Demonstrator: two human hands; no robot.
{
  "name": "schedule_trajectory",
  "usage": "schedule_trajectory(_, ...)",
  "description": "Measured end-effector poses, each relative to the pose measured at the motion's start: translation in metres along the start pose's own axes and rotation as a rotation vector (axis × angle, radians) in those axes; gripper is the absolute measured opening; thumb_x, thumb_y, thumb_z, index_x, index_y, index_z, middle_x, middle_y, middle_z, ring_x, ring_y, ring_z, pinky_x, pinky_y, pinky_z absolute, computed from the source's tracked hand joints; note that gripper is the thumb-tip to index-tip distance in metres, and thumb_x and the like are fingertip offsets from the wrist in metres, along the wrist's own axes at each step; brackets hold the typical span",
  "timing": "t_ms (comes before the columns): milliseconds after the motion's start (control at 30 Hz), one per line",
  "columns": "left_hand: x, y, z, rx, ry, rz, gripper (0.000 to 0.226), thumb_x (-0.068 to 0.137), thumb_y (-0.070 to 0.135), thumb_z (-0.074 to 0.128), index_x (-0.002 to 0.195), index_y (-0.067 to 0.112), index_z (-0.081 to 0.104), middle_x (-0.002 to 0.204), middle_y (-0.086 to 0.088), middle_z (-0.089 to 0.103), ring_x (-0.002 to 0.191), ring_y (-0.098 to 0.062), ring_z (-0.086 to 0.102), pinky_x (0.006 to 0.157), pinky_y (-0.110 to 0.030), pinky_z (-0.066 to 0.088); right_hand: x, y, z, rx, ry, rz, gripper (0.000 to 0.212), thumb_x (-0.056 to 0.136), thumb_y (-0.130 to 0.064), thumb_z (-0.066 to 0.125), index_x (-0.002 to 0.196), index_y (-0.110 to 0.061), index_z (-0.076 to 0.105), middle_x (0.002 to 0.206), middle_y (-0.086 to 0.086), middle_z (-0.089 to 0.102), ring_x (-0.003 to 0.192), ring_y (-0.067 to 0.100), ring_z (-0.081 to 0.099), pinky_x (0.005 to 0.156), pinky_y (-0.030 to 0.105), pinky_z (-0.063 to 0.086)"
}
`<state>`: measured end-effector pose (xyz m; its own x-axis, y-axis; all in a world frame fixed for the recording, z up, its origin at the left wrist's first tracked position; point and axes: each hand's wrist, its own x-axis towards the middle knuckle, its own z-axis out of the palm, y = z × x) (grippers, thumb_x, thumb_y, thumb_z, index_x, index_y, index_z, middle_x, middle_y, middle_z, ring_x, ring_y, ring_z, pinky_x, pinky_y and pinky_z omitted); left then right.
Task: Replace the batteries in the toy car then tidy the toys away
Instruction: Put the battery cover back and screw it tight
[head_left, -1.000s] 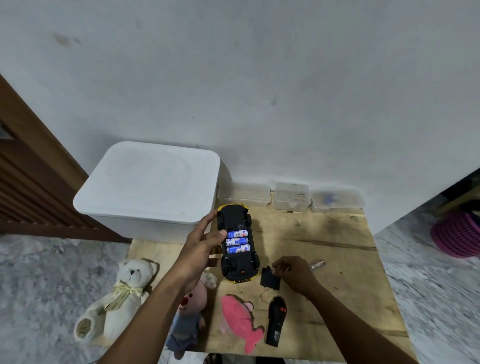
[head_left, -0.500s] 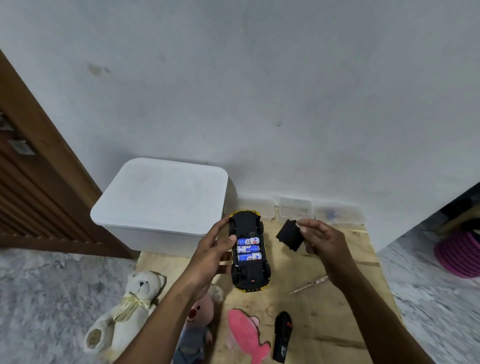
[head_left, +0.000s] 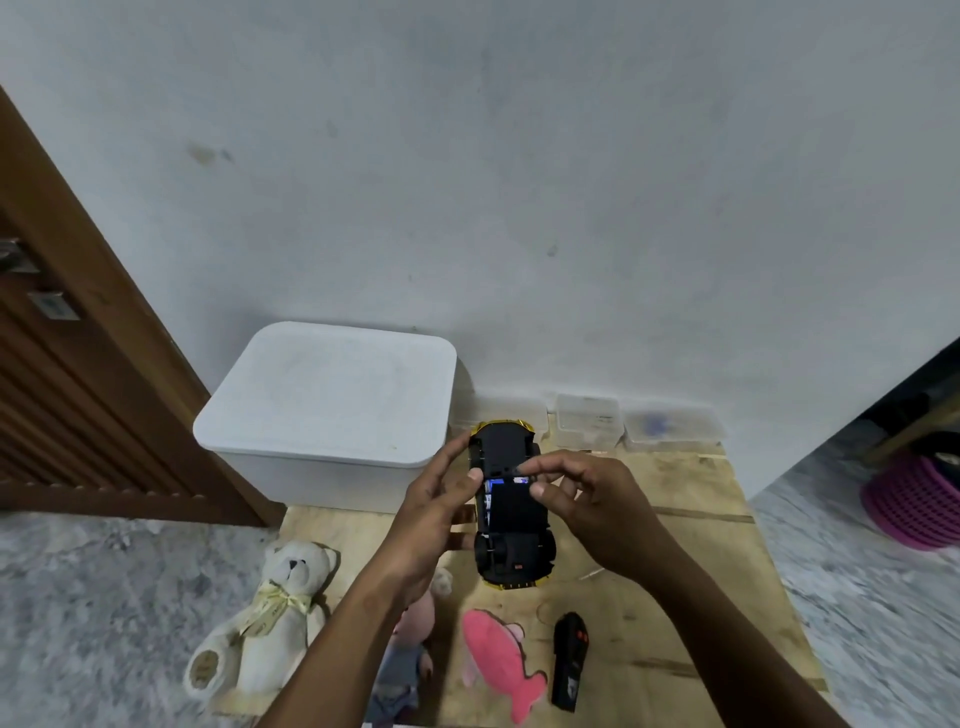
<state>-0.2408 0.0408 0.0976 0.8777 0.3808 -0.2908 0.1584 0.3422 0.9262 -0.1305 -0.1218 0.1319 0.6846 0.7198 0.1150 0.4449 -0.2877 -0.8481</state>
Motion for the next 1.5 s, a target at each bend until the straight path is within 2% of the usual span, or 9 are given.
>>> schedule_trajectory(167, -0.006, 0.002, 0.001, -0.004, 0.002, 0.009, 0.039, 0.102, 0.021, 0.055, 0.133, 0.045, 0.056, 0.115, -0.007, 0.076, 0.086, -0.023, 0.072, 0.06, -0.033, 0.057, -0.002, -0.003, 0.004, -0.099, 0.018, -0.027, 0.024, 0.091, -0.007, 0.069, 0.106, -0.025, 0.074, 0.074, -0.036, 0.063, 0.067, -0.002, 0.059, 0.067, 0.006, 0.043)
schedule_trajectory(267, -0.008, 0.002, 0.001, -0.001, -0.004, 0.011, 0.04, 0.102, 0.021, 0.055, 0.134, 0.045, 0.056, 0.115, -0.005, 0.076, 0.085, -0.021, 0.073, 0.057, -0.031, 0.056, -0.004, -0.004, 0.006, -0.131, 0.031, -0.042, 0.024, 0.091, -0.009, 0.069, 0.109, -0.024, 0.074, 0.07, -0.04, 0.06, 0.07, -0.003, 0.06, 0.07, 0.007, 0.044)
schedule_trajectory(400, -0.008, 0.001, -0.001, 0.016, -0.007, 0.015, 0.04, 0.102, 0.022, 0.055, 0.133, 0.046, 0.057, 0.113, -0.004, 0.076, 0.086, -0.022, 0.073, 0.058, -0.032, 0.056, -0.006, -0.005, 0.006, -0.136, 0.05, -0.036, 0.024, 0.092, -0.008, 0.068, 0.11, -0.022, 0.074, 0.067, -0.033, 0.061, 0.068, -0.003, 0.059, 0.068, 0.005, 0.043)
schedule_trajectory(533, -0.008, 0.002, -0.001, 0.018, -0.014, 0.018, 0.039, 0.102, 0.022, 0.055, 0.133, 0.047, 0.057, 0.11, -0.004, 0.076, 0.085, -0.022, 0.072, 0.058, -0.032, 0.056, -0.006, -0.009, 0.005, -0.125, 0.032, -0.036, 0.023, 0.092, -0.007, 0.068, 0.11, -0.018, 0.074, 0.073, -0.009, 0.066, 0.061, -0.005, 0.057, 0.064, 0.004, 0.041)
schedule_trajectory(767, -0.006, 0.003, 0.001, 0.012, -0.022, 0.02, 0.039, 0.101, 0.022, 0.056, 0.133, 0.045, 0.057, 0.104, -0.003, 0.077, 0.082, -0.022, 0.072, 0.06, -0.031, 0.056, -0.004, -0.009, 0.005, -0.136, 0.061, -0.026, 0.023, 0.093, -0.004, 0.066, 0.111, -0.016, 0.073, 0.076, -0.024, 0.058, 0.064, -0.017, 0.056, 0.063, 0.003, 0.041)
schedule_trajectory(867, -0.006, 0.003, 0.0, 0.019, -0.024, 0.018, 0.039, 0.101, 0.021, 0.056, 0.133, 0.045, 0.056, 0.101, -0.004, 0.077, 0.083, -0.023, 0.071, 0.06, -0.031, 0.055, -0.002, -0.009, 0.004, -0.122, 0.006, 0.008, 0.022, 0.095, -0.005, 0.064, 0.111, -0.016, 0.073, 0.082, -0.021, 0.061, 0.061, -0.018, 0.055, 0.061, 0.003, 0.04)
schedule_trajectory(1000, -0.005, 0.005, 0.0, 0.021, -0.022, 0.016, 0.04, 0.101, 0.02, 0.057, 0.132, 0.045, 0.057, 0.1, -0.005, 0.077, 0.081, -0.022, 0.071, 0.057, -0.03, 0.055, 0.002, -0.004, 0.004, -0.136, -0.041, 0.031, 0.024, 0.097, -0.008, 0.06, 0.11, -0.024, 0.073, 0.1, -0.014, 0.07, 0.086, -0.01, 0.061, 0.075, 0.011, 0.042)
schedule_trajectory(1100, -0.005, 0.005, 0.0, 0.02, -0.026, 0.018, 0.039, 0.101, 0.02, 0.057, 0.132, 0.044, 0.057, 0.108, -0.006, 0.077, 0.083, -0.02, 0.072, 0.056, -0.029, 0.055, 0.003, -0.004, 0.004, -0.194, -0.048, 0.013, 0.025, 0.097, -0.006, 0.058, 0.113, -0.019, 0.073, 0.108, -0.009, 0.07, 0.081, -0.015, 0.055, 0.07, 0.004, 0.038)
schedule_trajectory(1500, -0.006, 0.004, -0.001, 0.042, -0.021, 0.011, 0.042, 0.1, 0.023, 0.058, 0.136, 0.044, 0.054, 0.116, -0.006, 0.075, 0.089, -0.02, 0.073, 0.057, -0.03, 0.055, 0.003, 0.0, 0.01, -0.244, -0.039, -0.02, 0.024, 0.097, -0.008, 0.059, 0.112, -0.02, 0.073, 0.109, -0.007, 0.072, 0.089, -0.007, 0.056, 0.07, 0.007, 0.039)
